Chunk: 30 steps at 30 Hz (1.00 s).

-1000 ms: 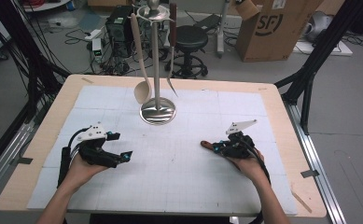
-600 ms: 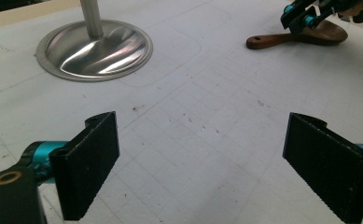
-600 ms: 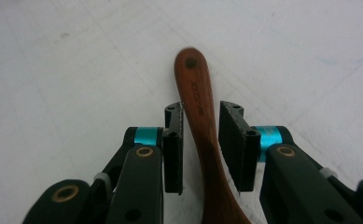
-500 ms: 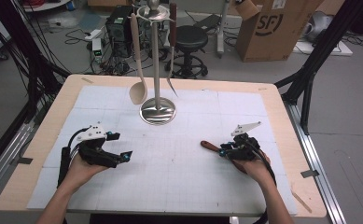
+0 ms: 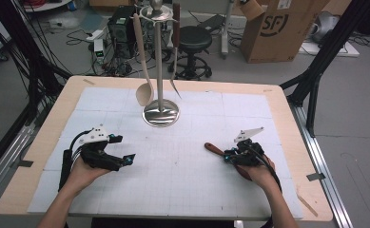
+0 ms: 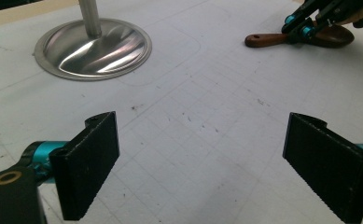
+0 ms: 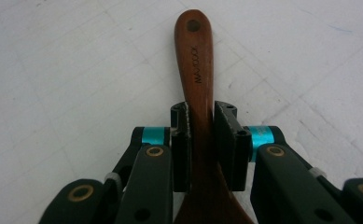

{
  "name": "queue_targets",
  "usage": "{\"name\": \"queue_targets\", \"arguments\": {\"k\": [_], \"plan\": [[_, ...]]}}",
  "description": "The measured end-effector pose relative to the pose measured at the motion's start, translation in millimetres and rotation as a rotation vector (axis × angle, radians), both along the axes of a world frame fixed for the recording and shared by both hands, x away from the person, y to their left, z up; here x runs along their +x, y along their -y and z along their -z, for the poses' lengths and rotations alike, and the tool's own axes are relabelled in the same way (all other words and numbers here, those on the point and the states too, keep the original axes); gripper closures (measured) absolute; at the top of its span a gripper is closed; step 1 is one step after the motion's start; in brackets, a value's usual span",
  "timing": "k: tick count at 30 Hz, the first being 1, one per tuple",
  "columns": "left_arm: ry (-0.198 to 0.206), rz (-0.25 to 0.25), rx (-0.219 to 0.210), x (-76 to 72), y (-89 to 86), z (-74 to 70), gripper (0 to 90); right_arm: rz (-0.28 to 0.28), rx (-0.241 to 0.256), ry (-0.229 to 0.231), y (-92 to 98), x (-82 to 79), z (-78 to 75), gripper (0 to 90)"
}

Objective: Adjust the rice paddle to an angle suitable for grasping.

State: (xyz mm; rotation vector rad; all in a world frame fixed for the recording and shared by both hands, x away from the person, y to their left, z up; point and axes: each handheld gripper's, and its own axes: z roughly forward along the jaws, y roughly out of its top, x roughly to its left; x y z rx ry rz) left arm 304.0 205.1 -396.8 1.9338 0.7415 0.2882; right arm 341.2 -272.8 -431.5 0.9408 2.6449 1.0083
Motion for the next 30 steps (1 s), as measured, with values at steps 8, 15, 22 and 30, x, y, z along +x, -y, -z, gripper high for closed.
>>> {"name": "queue_targets", "arguments": {"k": [8,15,22,30], "plan": [[-0.004,0.002,0.004,0.2,0.3,0.2,11.4,0.007,0.014,-0.015,0.5,0.8,1.5,75.6],[-0.008,0.011,0.002,-0.3,1.4,0.5,12.0,0.003,0.005,-0.012,-0.4,0.1,0.8,77.4],[-0.005,0.011,0.008,-0.6,2.7,0.8,14.5,-0.027,0.025,-0.004,-3.6,-3.8,-3.5,78.0],[-0.007,0.022,0.008,-1.1,4.2,1.0,16.7,-0.087,0.074,0.02,-15.9,-10.3,-8.9,78.0]]}}
